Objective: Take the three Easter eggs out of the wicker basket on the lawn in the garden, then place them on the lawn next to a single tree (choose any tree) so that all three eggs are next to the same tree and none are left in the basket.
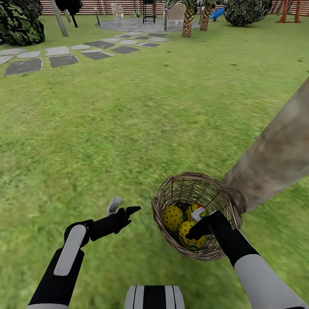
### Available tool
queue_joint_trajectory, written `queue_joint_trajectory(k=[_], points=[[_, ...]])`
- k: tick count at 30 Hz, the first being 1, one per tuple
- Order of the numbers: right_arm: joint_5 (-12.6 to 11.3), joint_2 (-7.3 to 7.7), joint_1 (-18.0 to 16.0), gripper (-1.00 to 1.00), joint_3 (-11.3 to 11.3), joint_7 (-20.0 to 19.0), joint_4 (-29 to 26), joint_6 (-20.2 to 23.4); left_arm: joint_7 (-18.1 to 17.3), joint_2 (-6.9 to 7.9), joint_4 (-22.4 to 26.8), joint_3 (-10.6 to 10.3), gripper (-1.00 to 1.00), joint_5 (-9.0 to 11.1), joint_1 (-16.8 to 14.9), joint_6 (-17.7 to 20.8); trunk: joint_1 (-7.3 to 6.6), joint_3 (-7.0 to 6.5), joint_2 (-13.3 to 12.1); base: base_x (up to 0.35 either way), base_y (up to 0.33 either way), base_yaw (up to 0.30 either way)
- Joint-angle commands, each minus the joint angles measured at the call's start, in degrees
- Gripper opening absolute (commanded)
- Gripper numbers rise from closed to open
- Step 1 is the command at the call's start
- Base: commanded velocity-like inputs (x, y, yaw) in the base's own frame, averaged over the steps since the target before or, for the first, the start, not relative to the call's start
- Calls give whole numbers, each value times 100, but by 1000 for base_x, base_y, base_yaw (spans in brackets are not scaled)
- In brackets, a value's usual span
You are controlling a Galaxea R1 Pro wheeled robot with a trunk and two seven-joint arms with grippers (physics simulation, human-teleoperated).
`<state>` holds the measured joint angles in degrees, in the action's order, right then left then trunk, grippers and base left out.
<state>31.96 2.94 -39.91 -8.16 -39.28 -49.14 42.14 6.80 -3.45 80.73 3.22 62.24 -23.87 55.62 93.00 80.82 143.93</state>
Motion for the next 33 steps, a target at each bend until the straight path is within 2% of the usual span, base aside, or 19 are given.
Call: queue_joint_trajectory(k=[1, 26, 33], points=[[161, 5, 0, -100, -5, -23, 414, -65, 59, -6, 4, 12, 100, 60, -4, 31, 1, 5, 1, 0, 0, 0], [152, -1, 0, -100, -14, -17, 414, -65, 59, -8, 4, 12, 100, 69, -4, 27, -9, -84, -4, 0, 0, 0], [152, -3, 0, -100, -19, -16, 414, -65, 59, -15, 4, 8, 100, 67, -4, 27, -27, -239, -14, 0, 0, 0]])
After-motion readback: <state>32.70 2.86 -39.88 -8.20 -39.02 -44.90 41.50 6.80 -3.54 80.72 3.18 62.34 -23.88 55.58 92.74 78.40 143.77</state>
